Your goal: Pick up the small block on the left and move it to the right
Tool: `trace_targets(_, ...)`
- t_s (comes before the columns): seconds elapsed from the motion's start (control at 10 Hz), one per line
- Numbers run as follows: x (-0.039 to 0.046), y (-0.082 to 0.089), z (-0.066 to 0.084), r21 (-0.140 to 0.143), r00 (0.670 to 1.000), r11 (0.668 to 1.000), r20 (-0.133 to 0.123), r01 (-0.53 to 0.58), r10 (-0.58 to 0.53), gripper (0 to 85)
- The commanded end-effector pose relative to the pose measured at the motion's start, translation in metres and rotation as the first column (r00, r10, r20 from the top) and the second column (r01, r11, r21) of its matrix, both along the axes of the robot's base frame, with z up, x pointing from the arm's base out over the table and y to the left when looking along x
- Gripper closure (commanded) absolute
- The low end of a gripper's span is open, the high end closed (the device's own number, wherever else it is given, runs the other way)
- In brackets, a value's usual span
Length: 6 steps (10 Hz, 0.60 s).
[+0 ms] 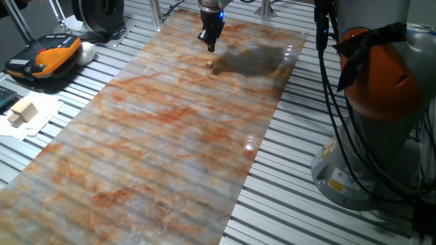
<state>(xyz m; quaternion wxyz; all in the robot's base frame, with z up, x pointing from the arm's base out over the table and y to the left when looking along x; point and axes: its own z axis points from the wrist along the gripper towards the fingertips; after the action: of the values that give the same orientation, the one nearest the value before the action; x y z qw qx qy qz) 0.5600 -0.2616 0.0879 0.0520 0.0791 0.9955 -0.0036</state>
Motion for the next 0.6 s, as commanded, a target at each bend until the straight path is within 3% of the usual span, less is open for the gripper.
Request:
trace_targets(0.0,-0.0004,0.0012,-0.0009,-0.005,1.0,1.0,0.005,0.008,-0.008,68.0)
trace_targets(0.3,-0.0005,0.0016,-0.0028,-0.009,1.0,1.0,0.014,0.018,-0.018,68.0)
trace_targets(0.4,-0.0004,0.0002,-0.0045,-0.006,1.0,1.0,0.014,0.016,-0.016,51.0)
trace_targets(0.5,-0.0005,-0.0003,-0.0067,-0.011,0.999,1.0,0.024,0.027,-0.027,51.0)
